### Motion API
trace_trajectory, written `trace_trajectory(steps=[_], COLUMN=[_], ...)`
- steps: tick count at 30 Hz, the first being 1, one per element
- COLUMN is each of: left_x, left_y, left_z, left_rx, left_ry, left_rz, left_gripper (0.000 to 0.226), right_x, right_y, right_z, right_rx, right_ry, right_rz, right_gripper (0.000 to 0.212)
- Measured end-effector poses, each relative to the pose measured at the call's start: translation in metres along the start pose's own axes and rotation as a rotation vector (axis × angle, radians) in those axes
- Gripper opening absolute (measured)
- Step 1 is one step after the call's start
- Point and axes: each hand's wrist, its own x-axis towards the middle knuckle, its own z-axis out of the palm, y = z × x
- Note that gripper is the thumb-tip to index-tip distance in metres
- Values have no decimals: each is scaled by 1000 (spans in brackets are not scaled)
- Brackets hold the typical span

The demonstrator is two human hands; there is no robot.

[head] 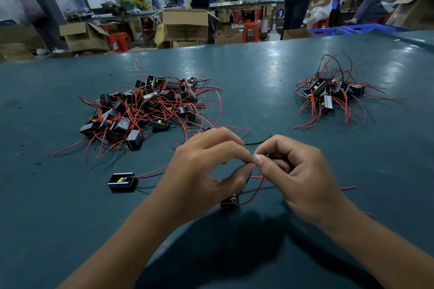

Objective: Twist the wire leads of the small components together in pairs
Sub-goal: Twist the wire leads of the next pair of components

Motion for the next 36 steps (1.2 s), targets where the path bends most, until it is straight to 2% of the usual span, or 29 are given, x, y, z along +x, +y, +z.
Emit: trace_trajectory(steps=[4,12,21,27,33,36], left_x=[0,3,3,3,7,6], left_y=[-14,-14,-15,-9,-3,-2], left_z=[-9,-11,-13,-11,-15,-14], left_rx=[-57,-18,40,49,194,119], left_ry=[-15,-58,-92,-173,-236,-254], left_rz=[-46,60,77,41,93,38], left_gripper=[18,11,14,22,29,25], right_x=[0,1,1,1,2,2], right_y=[0,-3,-2,-3,-3,-5], right_z=[-2,-3,-3,-5,-6,-6], right_rx=[10,-6,-71,-165,-225,-261], right_ry=[-46,-98,-129,-135,-143,-133], right_rz=[-25,-43,-84,-140,-172,-202], right_gripper=[9,7,7,5,4,6])
